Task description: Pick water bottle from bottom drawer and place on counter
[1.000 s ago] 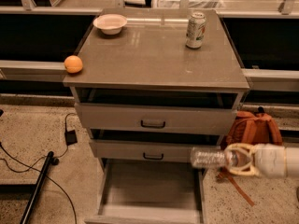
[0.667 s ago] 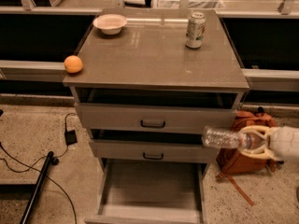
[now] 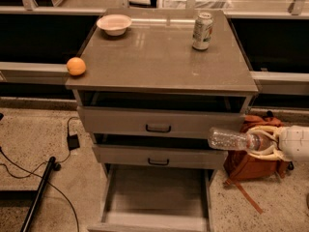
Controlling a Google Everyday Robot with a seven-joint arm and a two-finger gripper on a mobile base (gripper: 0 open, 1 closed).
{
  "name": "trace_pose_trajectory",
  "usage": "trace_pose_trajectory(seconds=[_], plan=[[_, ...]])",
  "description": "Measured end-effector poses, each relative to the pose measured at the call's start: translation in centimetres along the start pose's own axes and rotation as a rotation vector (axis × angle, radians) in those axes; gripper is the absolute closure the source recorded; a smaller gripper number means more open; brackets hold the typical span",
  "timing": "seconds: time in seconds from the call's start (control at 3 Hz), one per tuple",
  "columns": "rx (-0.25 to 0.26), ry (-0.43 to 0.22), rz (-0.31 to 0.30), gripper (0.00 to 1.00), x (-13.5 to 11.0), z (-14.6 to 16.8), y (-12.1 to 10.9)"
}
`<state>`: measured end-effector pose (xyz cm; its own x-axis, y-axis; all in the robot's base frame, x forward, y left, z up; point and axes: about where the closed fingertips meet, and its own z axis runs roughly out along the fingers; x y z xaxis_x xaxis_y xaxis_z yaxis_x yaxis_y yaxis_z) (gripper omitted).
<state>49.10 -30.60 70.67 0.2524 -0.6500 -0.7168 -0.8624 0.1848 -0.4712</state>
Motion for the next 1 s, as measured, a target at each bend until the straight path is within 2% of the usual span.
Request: trace_pose_trajectory(seconds=[0.33, 0.67, 1.0], plan=[[-0.020, -0.008, -0.067, 1.00, -5.4, -0.8, -2.9], [-0.008, 0.009, -0.150, 1.00, -11.7, -2.8, -6.9], [-0.021, 0.043, -0.165, 1.00, -15.5, -3.1, -11.8]])
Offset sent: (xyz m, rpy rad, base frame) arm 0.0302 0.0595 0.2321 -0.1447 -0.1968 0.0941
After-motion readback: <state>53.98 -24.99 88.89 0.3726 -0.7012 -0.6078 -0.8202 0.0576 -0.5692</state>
